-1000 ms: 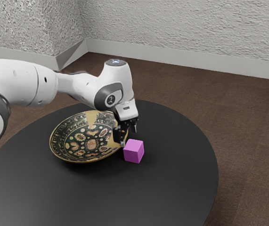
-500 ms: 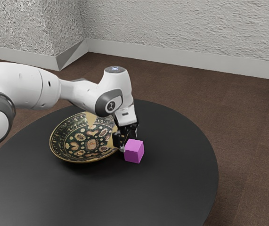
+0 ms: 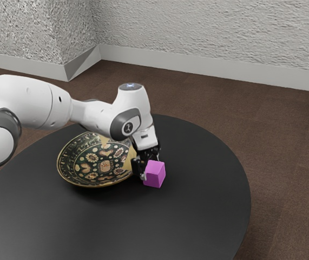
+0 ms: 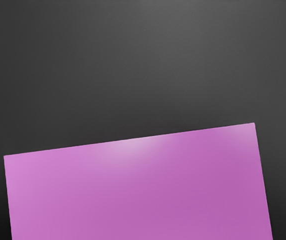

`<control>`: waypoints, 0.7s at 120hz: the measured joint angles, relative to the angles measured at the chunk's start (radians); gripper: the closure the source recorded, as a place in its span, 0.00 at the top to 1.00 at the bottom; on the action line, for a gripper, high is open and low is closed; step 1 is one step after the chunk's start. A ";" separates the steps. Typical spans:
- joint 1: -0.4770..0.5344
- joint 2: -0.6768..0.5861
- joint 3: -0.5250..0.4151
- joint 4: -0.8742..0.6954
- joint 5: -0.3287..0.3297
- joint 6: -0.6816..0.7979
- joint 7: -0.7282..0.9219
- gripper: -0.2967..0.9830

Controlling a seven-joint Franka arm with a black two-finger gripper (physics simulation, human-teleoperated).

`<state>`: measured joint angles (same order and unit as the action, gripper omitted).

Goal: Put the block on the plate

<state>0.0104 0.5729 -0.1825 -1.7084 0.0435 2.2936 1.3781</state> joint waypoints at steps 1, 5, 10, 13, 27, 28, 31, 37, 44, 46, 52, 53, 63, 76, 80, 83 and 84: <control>0.000 0.000 0.000 0.000 0.000 0.001 0.000 0.75; 0.000 0.000 0.000 0.000 -0.001 0.003 -0.002 0.75; -0.001 0.001 0.000 -0.001 -0.003 0.006 -0.006 0.74; -0.001 0.001 0.000 -0.001 -0.003 0.008 -0.008 0.74; -0.003 0.006 0.000 -0.003 -0.004 0.016 -0.021 0.72; -0.003 0.007 0.000 -0.003 -0.005 0.017 -0.022 0.71; -0.003 0.007 0.000 -0.005 -0.005 0.018 -0.026 0.70; -0.005 0.007 0.000 -0.006 -0.005 0.020 -0.032 0.68; -0.007 0.008 0.000 -0.007 -0.005 0.023 -0.040 0.66; -0.009 0.008 0.000 -0.007 -0.005 0.024 -0.042 0.65; -0.011 0.008 0.000 -0.007 -0.005 0.026 -0.048 0.64; -0.011 0.008 0.000 -0.007 -0.005 0.026 -0.049 0.64; -0.012 0.008 0.000 -0.007 -0.005 0.029 -0.059 0.60; -0.012 0.008 0.001 -0.008 -0.004 0.032 -0.073 0.56; -0.012 0.007 0.001 -0.008 -0.003 0.033 -0.077 0.55; -0.012 0.007 0.001 -0.008 -0.003 0.034 -0.080 0.55; -0.012 0.007 0.001 -0.008 -0.002 0.034 -0.081 0.55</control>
<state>-0.0015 0.5796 -0.1815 -1.7159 0.0412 2.3275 1.2976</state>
